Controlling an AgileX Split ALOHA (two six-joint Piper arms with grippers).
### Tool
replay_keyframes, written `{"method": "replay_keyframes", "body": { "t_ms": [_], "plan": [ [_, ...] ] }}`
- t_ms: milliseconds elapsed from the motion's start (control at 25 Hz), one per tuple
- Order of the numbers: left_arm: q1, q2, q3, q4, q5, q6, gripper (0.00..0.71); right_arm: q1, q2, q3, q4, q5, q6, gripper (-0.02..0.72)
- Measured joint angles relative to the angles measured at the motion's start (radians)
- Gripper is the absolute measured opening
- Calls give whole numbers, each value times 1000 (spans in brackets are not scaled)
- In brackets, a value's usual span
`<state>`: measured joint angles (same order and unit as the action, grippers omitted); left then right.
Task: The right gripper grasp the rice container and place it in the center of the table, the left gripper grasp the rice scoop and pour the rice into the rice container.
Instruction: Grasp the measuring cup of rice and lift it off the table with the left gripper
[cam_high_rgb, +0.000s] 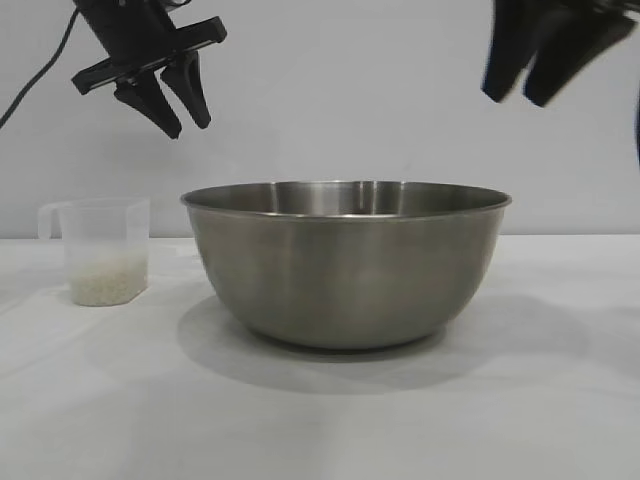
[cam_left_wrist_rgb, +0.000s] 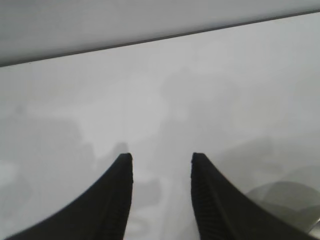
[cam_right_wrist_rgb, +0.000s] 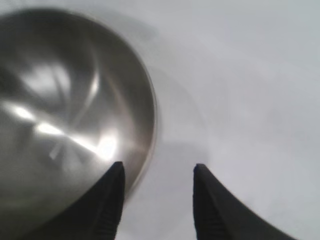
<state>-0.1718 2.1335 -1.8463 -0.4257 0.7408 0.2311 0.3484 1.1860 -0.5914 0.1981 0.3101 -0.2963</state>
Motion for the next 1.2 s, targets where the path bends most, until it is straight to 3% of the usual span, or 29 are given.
{"method": "replay_keyframes", "body": {
  "t_ms": [160, 400, 680, 800, 960, 1200],
  "plan": [
    [0, -12, 0, 0, 0, 0, 232, -12, -240, 52, 82, 90, 0, 270],
    [0, -16, 0, 0, 0, 2, 232, -12, -578, 62, 84, 390, 0, 270],
    [0, -16, 0, 0, -7, 2, 232, -81, -732, 67, 85, 673, 0, 270],
    [0, -20, 0, 0, -10, 2, 232, -155, -773, 70, 81, 750, 2, 270],
    [0, -34, 0, 0, -13, 2, 232, -193, -841, 77, 77, 787, 12, 270],
    [0, -40, 0, 2, -16, 2, 232, -198, -956, 98, -36, 815, 137, 270]
  ]
}}
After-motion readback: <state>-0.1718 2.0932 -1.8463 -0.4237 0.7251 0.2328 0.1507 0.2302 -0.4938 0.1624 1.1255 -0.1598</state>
